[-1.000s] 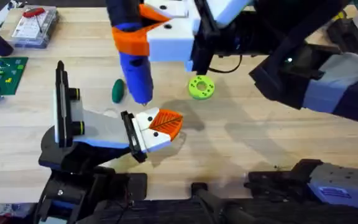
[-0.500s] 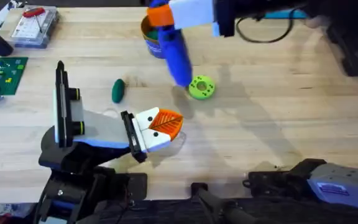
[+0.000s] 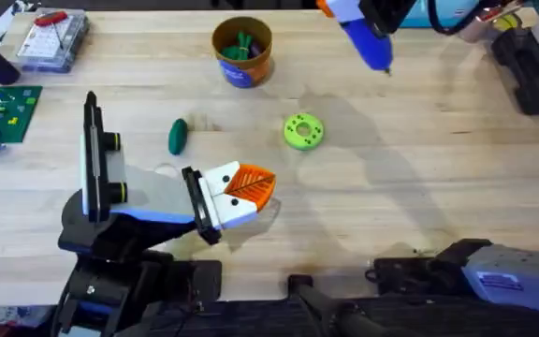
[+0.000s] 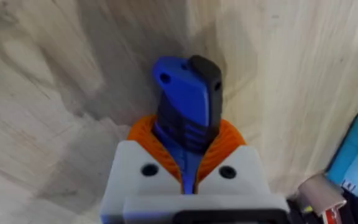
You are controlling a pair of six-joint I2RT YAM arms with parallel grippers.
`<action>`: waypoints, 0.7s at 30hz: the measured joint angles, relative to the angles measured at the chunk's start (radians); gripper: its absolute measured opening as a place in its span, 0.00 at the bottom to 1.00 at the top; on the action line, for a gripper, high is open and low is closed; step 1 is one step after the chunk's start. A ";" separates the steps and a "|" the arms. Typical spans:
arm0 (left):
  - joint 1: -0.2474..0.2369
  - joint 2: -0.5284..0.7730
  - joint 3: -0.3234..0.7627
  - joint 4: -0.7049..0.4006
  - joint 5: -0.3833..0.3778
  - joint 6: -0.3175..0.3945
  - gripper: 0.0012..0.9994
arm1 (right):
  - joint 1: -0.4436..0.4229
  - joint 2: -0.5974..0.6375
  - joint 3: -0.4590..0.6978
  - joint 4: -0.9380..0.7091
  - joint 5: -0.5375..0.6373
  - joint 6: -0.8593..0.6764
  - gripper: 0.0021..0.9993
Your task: Pick up the gripper from the table and insert it into the empty holder that is missing its gripper. Then pick up a screw, insert it into the mounting hole, and use the screwdriver to tighten it. Finally, clean up the table by picking up the vegetable and placing it into the bucket.
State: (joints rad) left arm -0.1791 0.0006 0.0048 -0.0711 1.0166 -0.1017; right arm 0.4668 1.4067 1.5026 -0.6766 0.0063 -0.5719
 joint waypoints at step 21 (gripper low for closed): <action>0.000 0.000 0.000 0.000 0.000 0.000 0.00 | -0.167 0.588 0.004 -0.084 0.316 -0.385 0.06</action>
State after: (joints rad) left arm -0.1791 0.0006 0.0048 -0.0711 1.0166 -0.1017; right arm 0.3001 1.9945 1.5066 -0.7608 0.3222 -0.9566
